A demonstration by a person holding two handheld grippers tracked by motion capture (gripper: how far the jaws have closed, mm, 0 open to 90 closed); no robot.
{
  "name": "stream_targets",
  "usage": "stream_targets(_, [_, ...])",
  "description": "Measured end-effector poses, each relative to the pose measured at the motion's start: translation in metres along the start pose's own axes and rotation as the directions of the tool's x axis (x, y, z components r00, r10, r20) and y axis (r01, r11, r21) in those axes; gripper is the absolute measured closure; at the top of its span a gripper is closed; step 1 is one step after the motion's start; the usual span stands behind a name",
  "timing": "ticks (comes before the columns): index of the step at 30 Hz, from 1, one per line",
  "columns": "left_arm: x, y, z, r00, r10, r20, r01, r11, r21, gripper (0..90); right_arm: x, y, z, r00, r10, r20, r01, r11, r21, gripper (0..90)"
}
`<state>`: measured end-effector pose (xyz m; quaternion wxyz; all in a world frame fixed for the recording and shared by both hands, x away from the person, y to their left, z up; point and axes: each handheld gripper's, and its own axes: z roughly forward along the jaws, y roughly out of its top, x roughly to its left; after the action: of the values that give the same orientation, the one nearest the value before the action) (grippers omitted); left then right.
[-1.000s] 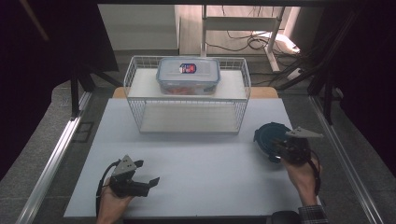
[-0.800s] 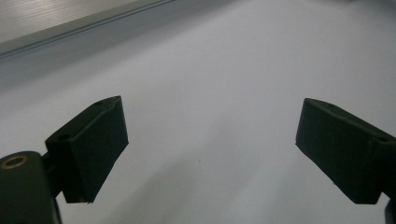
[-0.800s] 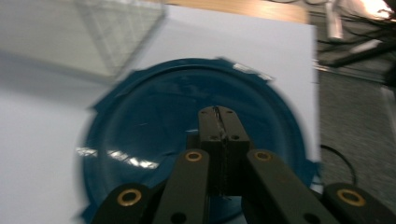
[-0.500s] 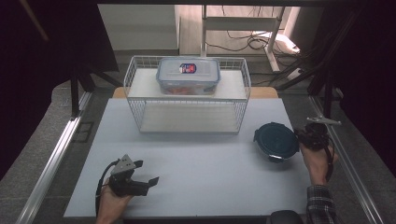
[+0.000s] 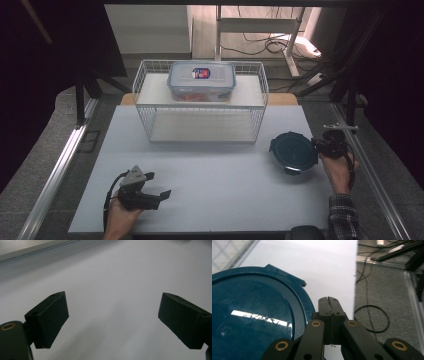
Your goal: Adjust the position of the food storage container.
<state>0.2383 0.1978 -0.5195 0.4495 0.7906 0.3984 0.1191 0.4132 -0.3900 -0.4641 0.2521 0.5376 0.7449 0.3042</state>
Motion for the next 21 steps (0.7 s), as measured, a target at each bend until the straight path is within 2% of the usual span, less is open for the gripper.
stream_targets(3, [-0.001, 0.0, 0.0, 1.0, 0.003, -0.001, -0.003, 1.0, 0.001, 9.1, 0.012, 0.0, -0.002, 0.9993, -0.036, 0.0, 0.036, 0.999, 0.01, 89.7])
stream_targets(12, [-0.001, 0.0, -0.001, 1.0, -0.001, 0.001, 0.001, 1.0, 0.0, 9.1, 0.048, -0.001, -0.003, 0.9925, -0.103, -0.067, 0.104, 0.995, 0.011, 89.7])
stream_targets(17, [0.0, -0.001, -0.003, 1.0, -0.003, 0.0, 0.003, 1.0, -0.002, 9.9, 0.068, -0.002, -0.005, 0.9846, -0.117, -0.13, 0.119, 0.993, 0.008, 89.7])
stream_targets(21, [-0.001, -0.001, -0.003, 1.0, -0.004, 0.004, 0.004, 1.0, -0.002, 10.3, 0.087, -0.003, -0.006, 0.9749, -0.131, -0.18, 0.135, 0.991, 0.009, 89.7])
